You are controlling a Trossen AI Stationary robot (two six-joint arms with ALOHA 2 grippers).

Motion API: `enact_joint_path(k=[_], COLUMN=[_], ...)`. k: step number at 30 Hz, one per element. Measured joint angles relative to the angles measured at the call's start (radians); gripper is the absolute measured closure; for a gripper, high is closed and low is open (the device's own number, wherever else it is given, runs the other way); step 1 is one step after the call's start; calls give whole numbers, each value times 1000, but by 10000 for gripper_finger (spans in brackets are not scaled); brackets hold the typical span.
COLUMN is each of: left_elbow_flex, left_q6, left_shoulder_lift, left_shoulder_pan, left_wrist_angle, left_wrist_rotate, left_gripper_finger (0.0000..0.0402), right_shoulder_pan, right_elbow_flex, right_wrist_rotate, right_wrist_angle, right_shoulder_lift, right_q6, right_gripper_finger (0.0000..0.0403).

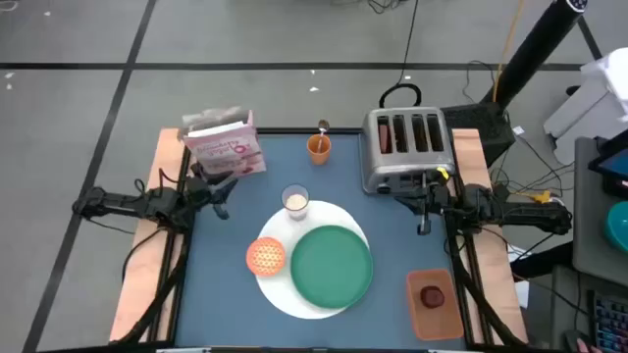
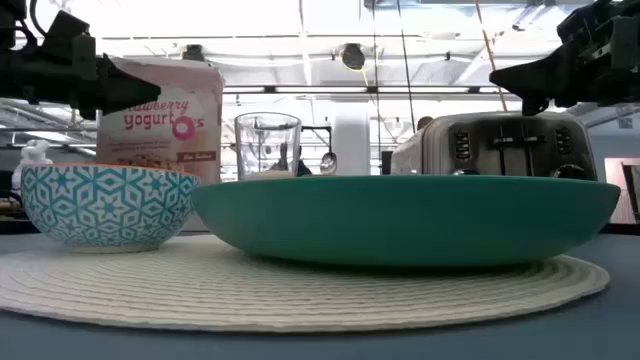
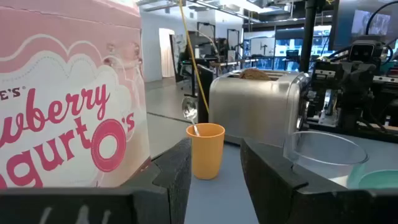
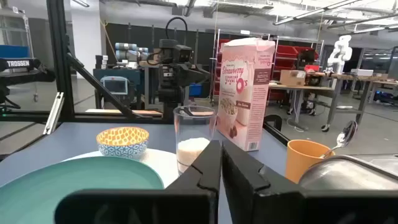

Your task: Arrange a breakfast setting

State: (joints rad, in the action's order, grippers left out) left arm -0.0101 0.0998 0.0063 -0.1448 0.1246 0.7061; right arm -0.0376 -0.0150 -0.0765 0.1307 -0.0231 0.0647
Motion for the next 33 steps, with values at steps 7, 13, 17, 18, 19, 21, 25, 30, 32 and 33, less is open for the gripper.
enact_joint_path(k=[7,13,17,18,19,21,25,30,32,33], left_elbow_flex=[0,0,0,0,0,0,0,0,0,0], left_q6=[0,0,0,0,0,0,23,56,101,128], left_shoulder_lift=[0,0,0,0,0,0,0,0,0,0], left_shoulder_pan=[0,0,0,0,0,0,0,0,0,0], left_wrist_angle=[0,0,0,0,0,0,0,0,0,0], left_wrist_rotate=[0,0,0,0,0,0,0,0,1,1], left_gripper_finger=[257,257,257,257,257,257,257,257,257,257], right_shoulder_pan=[0,0,0,0,0,0,0,0,0,0], right_elbow_flex=[0,0,0,0,0,0,0,0,0,0], right_wrist_rotate=[0,0,0,0,0,0,0,0,0,0], right_wrist_angle=[0,0,0,0,0,0,0,0,0,0], right_shoulder_lift=[0,0,0,0,0,0,0,0,0,0], right_q6=[0,0,0,0,0,0,0,0,0,0], right_gripper_finger=[392,392,392,392,392,392,392,392,392,392])
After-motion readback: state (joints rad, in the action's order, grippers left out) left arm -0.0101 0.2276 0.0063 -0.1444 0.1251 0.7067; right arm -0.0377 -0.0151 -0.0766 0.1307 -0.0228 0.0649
